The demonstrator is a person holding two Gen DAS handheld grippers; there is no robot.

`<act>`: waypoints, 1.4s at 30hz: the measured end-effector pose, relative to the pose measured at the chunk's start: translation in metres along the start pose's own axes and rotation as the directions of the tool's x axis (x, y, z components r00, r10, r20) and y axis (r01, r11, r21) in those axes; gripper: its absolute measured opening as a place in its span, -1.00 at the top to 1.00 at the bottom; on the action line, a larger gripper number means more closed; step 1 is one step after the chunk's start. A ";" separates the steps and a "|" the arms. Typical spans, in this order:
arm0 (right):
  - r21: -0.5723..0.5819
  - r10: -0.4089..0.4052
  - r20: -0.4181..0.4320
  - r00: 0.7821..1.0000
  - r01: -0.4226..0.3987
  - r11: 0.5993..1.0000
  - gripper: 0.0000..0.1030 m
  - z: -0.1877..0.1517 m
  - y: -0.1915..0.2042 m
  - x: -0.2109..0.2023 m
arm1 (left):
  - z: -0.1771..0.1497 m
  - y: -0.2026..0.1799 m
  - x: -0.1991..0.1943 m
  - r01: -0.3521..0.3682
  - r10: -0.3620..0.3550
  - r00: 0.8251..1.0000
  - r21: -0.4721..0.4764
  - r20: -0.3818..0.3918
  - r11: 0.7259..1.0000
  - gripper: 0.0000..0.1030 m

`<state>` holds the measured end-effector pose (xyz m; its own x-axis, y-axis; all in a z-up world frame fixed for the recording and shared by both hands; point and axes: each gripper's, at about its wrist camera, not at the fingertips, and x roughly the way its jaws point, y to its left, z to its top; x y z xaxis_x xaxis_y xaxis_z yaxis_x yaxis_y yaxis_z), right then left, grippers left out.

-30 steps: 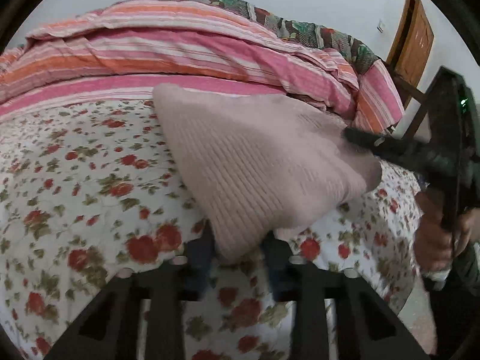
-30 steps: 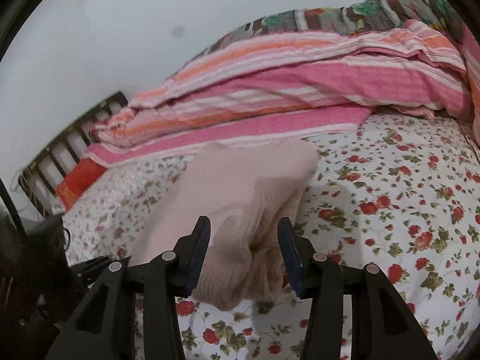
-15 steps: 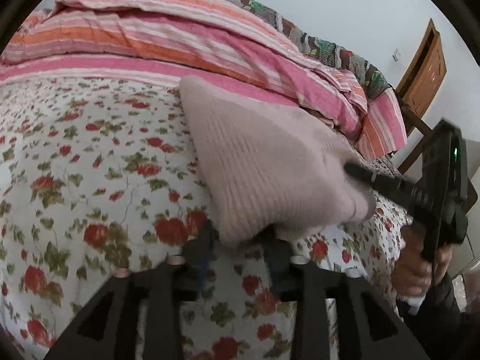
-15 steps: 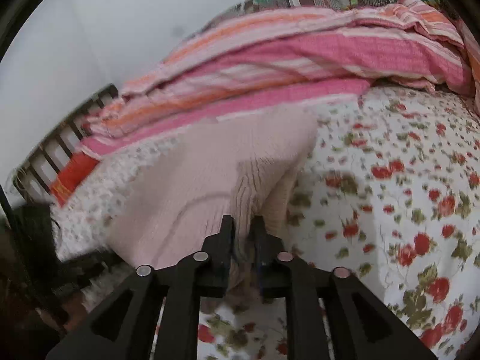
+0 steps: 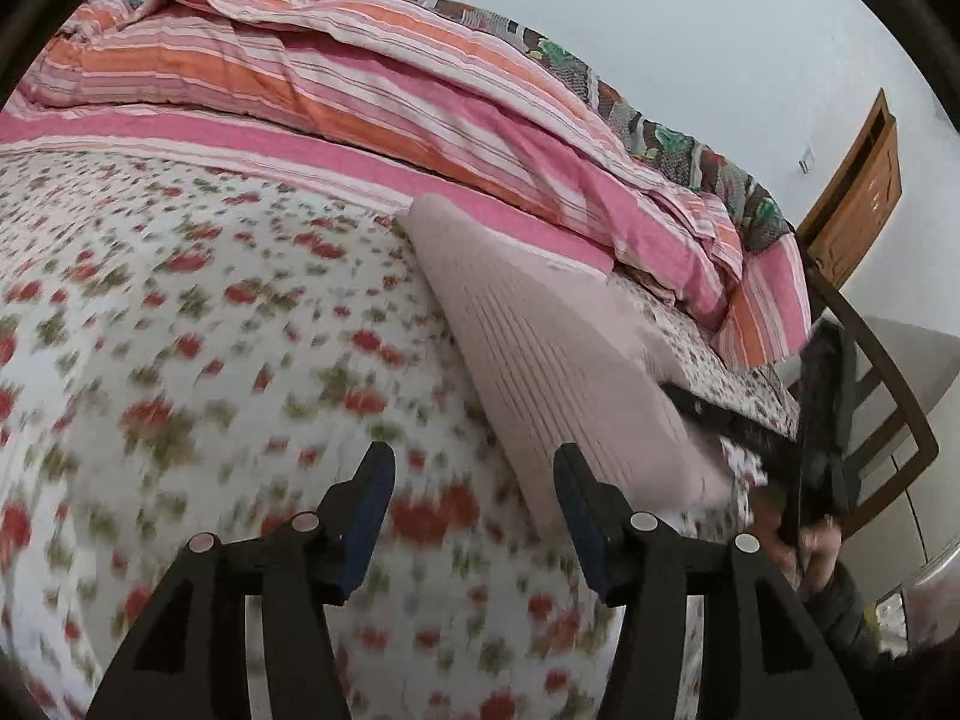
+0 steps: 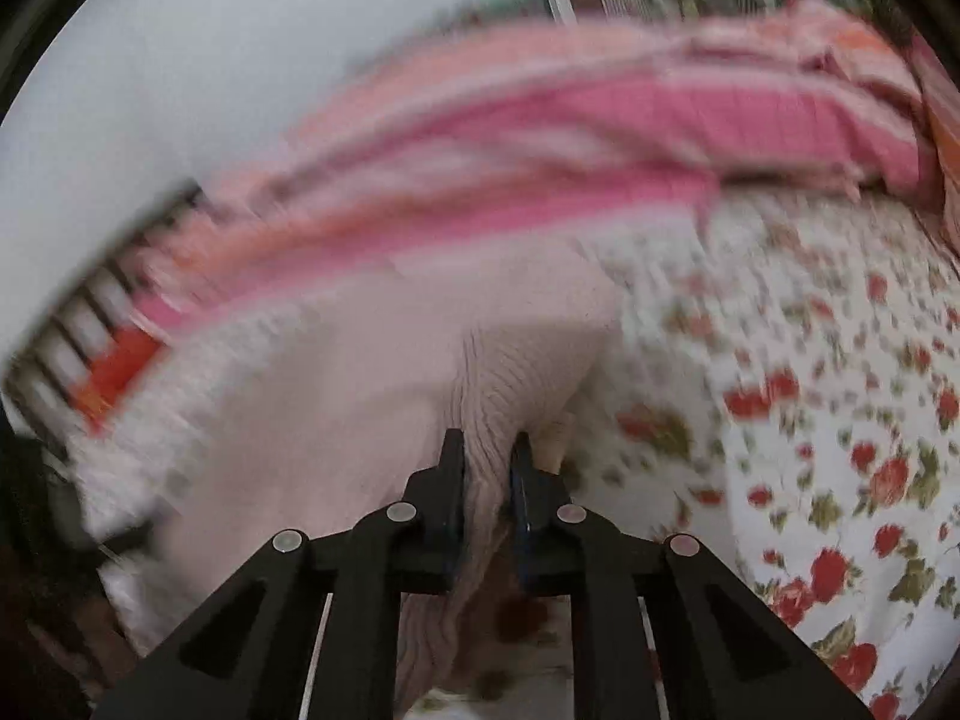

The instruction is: Fold small clothes

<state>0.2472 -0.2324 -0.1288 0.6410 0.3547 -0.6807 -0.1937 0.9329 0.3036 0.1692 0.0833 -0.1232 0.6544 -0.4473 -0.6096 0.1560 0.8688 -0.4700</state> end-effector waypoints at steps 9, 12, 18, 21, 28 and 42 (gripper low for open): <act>-0.133 -0.024 0.137 0.990 0.043 0.990 0.26 0.028 0.035 -0.033 | 0.079 0.004 0.070 -0.028 0.026 0.999 -0.076 -0.027 0.997 -0.02; -0.212 -0.044 0.062 0.997 0.056 0.976 0.28 0.024 0.045 -0.007 | 0.099 0.010 0.105 -0.033 0.027 0.997 -0.083 -0.075 0.996 0.01; -0.181 -0.064 0.022 0.998 0.067 0.981 0.35 0.009 0.021 0.013 | 0.113 0.039 0.153 -0.011 -0.016 0.992 -0.209 -0.128 0.978 0.34; -0.183 -0.068 0.011 0.998 0.069 0.981 0.35 0.009 0.018 0.016 | 0.124 0.036 0.160 -0.079 0.063 0.994 -0.178 -0.091 0.981 0.38; -0.116 -0.002 0.024 1.000 0.005 0.993 0.34 0.037 0.013 0.007 | 0.126 -0.013 0.130 -0.157 0.157 0.988 0.060 0.001 0.986 0.32; -0.090 -0.087 -0.012 0.996 0.086 0.992 0.06 0.043 0.001 0.067 | 0.076 -0.049 0.159 -0.242 0.257 0.966 0.272 -0.021 0.931 0.08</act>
<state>0.3220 -0.2111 -0.1451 0.6468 0.2725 -0.7123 -0.2037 0.9618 0.1829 0.3219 -0.0143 -0.1485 0.6571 -0.2131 -0.7230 0.1881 0.9752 -0.1165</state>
